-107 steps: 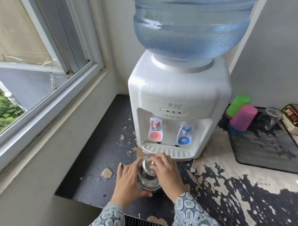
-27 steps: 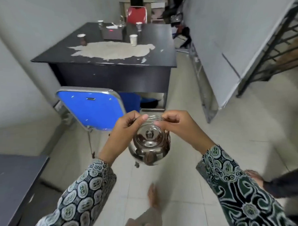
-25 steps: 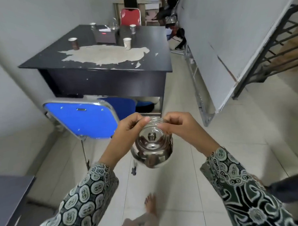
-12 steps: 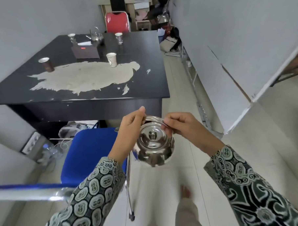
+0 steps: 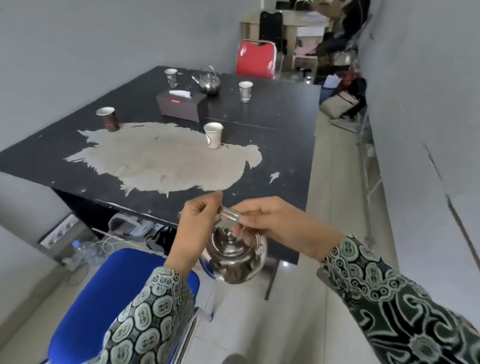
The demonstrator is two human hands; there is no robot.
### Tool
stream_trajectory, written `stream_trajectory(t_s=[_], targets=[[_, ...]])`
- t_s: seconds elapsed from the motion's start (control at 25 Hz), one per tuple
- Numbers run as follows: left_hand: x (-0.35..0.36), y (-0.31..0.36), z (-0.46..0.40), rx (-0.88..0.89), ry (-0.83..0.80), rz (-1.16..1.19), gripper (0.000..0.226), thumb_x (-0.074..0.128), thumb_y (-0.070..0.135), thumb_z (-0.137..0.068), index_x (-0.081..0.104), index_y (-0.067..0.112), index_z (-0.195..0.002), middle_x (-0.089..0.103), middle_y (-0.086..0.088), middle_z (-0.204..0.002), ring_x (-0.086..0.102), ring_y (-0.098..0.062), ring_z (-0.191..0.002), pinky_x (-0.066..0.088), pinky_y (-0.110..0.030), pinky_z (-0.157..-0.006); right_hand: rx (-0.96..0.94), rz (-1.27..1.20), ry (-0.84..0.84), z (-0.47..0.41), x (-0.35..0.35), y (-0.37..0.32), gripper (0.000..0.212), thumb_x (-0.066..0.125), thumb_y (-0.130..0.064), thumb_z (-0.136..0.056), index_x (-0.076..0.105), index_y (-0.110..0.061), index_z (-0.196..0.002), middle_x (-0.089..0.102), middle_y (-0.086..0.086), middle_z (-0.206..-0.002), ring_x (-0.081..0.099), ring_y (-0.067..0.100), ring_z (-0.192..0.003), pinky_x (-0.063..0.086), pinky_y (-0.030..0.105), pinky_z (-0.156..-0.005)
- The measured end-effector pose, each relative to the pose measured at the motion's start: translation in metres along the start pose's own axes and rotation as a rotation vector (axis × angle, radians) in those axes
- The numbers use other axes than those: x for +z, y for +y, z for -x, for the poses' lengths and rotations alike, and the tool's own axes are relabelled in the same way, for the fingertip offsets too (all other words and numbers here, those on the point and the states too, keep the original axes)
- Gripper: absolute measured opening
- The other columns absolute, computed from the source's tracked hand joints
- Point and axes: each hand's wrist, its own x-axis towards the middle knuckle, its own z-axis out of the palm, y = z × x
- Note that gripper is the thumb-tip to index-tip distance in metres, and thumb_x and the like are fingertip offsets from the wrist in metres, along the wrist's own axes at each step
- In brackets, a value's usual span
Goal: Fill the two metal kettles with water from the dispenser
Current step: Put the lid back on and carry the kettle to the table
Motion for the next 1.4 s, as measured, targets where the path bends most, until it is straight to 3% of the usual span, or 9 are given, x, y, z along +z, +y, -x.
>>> stream_trajectory(t_s=[0.2, 0.36, 0.48, 0.6, 0.72, 0.84, 1.0, 1.24, 1.4], targets=[[0.011, -0.015, -0.101, -0.039, 0.123, -0.066, 0.04, 0.037, 0.03, -0.097, 0.047, 0.008, -0.065, 0.044, -0.002, -0.06, 0.043, -0.01, -0.058, 0.039, -0.025, -0.064, 0.025, -0.015, -0.031, -0.098, -0.064, -0.007, 0.028, 0.042, 0.001, -0.093, 0.062, -0.002, -0.112, 0.07, 0.008, -0.103, 0.067, 0.01, -0.088, 0.047, 0.024, -0.082], [0.008, -0.031, -0.153, -0.026, 0.31, -0.063, 0.026, 0.035, 0.032, -0.096, 0.05, 0.021, -0.114, 0.055, 0.012, -0.105, 0.052, 0.016, -0.088, 0.038, 0.002, -0.074, 0.02, -0.055, -0.088, -0.18, -0.103, -0.014, 0.036, 0.04, 0.007, -0.091, 0.066, -0.017, -0.102, 0.073, 0.0, -0.097, 0.068, 0.011, -0.094, 0.047, 0.029, -0.092], [0.013, -0.051, -0.179, -0.016, 0.406, -0.184, 0.034, 0.039, 0.035, -0.093, 0.038, 0.033, -0.127, 0.042, 0.027, -0.122, 0.043, 0.018, -0.107, 0.034, -0.005, -0.09, 0.057, -0.134, -0.135, -0.235, -0.13, -0.022, 0.043, 0.037, 0.012, -0.09, 0.064, -0.019, -0.099, 0.073, -0.001, -0.097, 0.069, 0.01, -0.095, 0.05, 0.024, -0.092], [0.023, -0.072, -0.212, 0.023, 0.366, -0.389, 0.043, 0.045, 0.027, -0.094, 0.033, 0.035, -0.134, 0.025, 0.031, -0.137, 0.025, 0.024, -0.122, 0.022, 0.001, -0.101, 0.099, -0.206, -0.199, -0.295, -0.155, -0.031, 0.04, 0.034, 0.014, -0.09, 0.059, -0.012, -0.108, 0.072, 0.0, -0.098, 0.068, 0.01, -0.096, 0.05, 0.023, -0.09], [0.026, -0.095, -0.25, 0.017, 0.274, -0.699, 0.054, 0.035, 0.039, -0.094, 0.015, 0.035, -0.143, -0.001, 0.025, -0.151, -0.01, 0.004, -0.14, -0.002, -0.015, -0.112, 0.148, -0.264, -0.257, -0.353, -0.173, -0.036, 0.038, 0.032, 0.013, -0.091, 0.059, -0.008, -0.11, 0.071, 0.005, -0.104, 0.066, 0.014, -0.101, 0.045, 0.031, -0.098], [0.022, -0.11, -0.289, -0.082, 0.256, -0.993, 0.069, 0.014, 0.047, -0.083, -0.005, 0.027, -0.146, -0.023, 0.013, -0.149, -0.027, -0.009, -0.138, -0.014, -0.027, -0.111, 0.201, -0.3, -0.321, -0.406, -0.186, -0.038, 0.038, 0.03, 0.014, -0.092, 0.052, 0.003, -0.12, 0.067, 0.009, -0.106, 0.064, 0.016, -0.1, 0.044, 0.03, -0.097], [0.018, -0.116, -0.346, -0.323, 0.328, -1.057, 0.072, 0.032, 0.033, -0.095, -0.024, 0.022, -0.138, -0.031, 0.01, -0.144, -0.027, -0.014, -0.136, -0.004, -0.037, -0.117, 0.282, -0.318, -0.428, -0.479, -0.197, -0.038, 0.041, 0.028, 0.016, -0.09, 0.044, 0.009, -0.127, 0.063, 0.012, -0.107, 0.06, 0.022, -0.104, 0.042, 0.029, -0.096], [-0.002, -0.135, -0.409, -0.558, 0.313, -1.102, 0.073, 0.04, 0.028, -0.095, -0.013, 0.026, -0.144, -0.017, 0.01, -0.155, -0.008, -0.015, -0.144, 0.005, -0.041, -0.118, 0.367, -0.179, -0.475, -0.552, -0.201, -0.026, 0.044, 0.032, 0.013, -0.089, 0.046, 0.003, -0.129, 0.063, 0.009, -0.114, 0.058, 0.016, -0.104, 0.021, 0.044, -0.111], [-0.017, -0.152, -0.436, -0.66, 0.269, -1.059, 0.076, 0.041, 0.019, -0.093, -0.013, 0.028, -0.144, -0.018, 0.008, -0.155, -0.005, -0.016, -0.145, 0.003, -0.041, -0.118, 0.41, -0.094, -0.487, -0.583, -0.199, -0.02, 0.043, 0.038, 0.013, -0.089, 0.047, 0.001, -0.129, 0.059, 0.01, -0.114, 0.052, 0.022, -0.114, 0.03, 0.045, -0.104]])
